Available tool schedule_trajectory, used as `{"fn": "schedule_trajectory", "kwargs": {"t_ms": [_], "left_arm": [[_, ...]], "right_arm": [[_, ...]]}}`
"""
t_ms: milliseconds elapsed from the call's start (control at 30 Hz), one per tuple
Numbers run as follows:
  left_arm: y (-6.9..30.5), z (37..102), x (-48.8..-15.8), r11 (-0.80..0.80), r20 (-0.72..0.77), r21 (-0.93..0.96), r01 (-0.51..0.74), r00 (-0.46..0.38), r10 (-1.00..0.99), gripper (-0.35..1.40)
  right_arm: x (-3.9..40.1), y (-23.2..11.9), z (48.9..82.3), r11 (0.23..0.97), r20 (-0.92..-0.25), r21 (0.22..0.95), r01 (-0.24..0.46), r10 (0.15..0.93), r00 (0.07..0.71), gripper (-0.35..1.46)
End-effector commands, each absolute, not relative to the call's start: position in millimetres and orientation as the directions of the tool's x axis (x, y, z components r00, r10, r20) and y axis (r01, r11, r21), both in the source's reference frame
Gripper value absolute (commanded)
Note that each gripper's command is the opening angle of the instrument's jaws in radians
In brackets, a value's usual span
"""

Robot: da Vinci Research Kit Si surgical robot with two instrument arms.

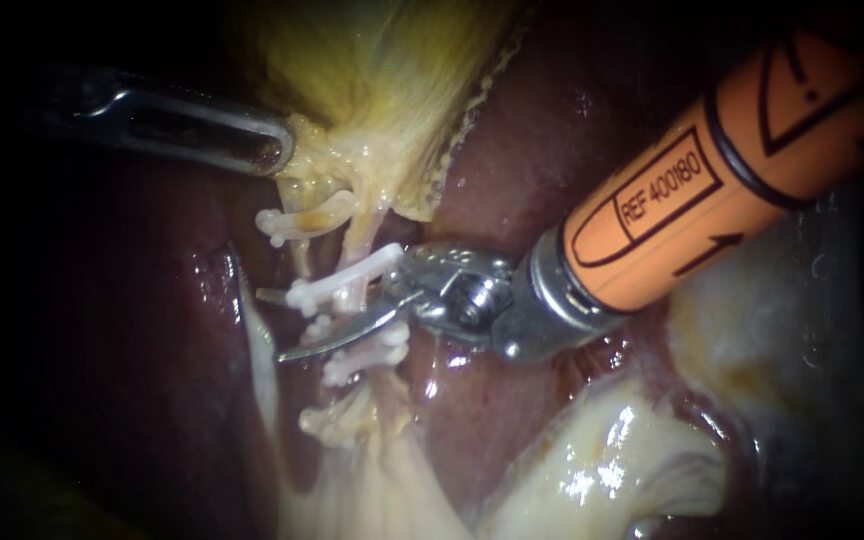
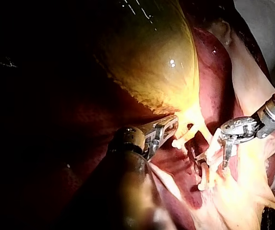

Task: Go to the cutting position right tube

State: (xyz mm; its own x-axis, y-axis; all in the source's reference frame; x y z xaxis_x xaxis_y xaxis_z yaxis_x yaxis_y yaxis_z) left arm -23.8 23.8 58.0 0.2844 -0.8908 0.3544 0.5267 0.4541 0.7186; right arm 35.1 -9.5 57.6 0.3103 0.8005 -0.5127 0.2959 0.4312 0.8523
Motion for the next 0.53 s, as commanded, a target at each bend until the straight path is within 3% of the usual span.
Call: {"fn": "schedule_trajectory", "kwargs": {"t_ms": [33,533], "left_arm": [[23.8,58.0,-23.8,0.454,0.355,0.719,0.526,0.284,-0.891,-0.35],[23.8,58.0,-23.8,0.454,0.354,0.72,0.524,0.285,-0.891,-0.35]], "right_arm": [[35.1,-9.3,57.5,0.43,-0.511,0.854,0.293,0.802,0.31,1.43],[35.0,-9.1,57.4,0.434,-0.515,0.851,0.295,0.8,0.308,1.43]]}}
